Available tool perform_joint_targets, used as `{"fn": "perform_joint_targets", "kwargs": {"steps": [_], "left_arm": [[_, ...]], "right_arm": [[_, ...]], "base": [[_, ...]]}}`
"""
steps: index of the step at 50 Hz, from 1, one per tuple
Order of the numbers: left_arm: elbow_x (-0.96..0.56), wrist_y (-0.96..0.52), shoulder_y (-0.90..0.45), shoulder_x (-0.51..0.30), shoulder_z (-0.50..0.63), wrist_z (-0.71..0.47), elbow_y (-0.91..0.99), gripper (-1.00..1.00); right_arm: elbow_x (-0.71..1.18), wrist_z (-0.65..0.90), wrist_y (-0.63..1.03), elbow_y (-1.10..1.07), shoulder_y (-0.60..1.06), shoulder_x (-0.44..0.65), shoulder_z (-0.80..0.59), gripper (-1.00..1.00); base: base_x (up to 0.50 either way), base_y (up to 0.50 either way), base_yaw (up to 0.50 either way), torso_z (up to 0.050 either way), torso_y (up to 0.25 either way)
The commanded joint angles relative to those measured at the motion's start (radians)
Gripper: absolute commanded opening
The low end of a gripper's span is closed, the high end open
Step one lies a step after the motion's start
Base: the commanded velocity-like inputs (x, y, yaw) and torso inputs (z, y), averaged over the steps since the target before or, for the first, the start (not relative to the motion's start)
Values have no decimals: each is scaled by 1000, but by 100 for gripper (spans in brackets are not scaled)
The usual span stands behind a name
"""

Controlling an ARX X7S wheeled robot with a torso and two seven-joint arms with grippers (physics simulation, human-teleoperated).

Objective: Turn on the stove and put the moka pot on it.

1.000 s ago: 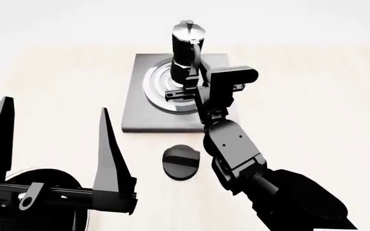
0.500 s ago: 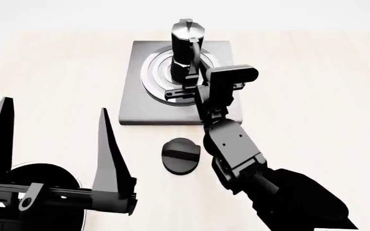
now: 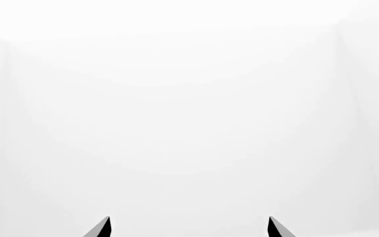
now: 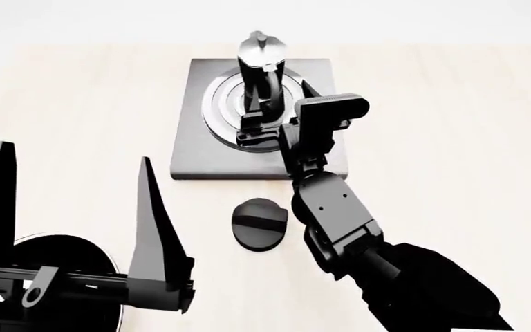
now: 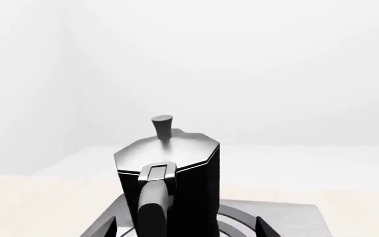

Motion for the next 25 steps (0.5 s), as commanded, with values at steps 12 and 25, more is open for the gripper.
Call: {"fn": "perform_joint_targets", "kwargs": {"steps": [12,25], "left_arm": [[-4,-6,-14,-4,7,-8,-1,100],[-24,-41,-66,-7,-6,-8,-16,100]], "right_arm": [[8,-30,-22,17,1,-2,4,100],[-33,16,-163,-97,44,48,0,100]], "base": [[0,0,0,0,0],[0,0,0,0,0]]}}
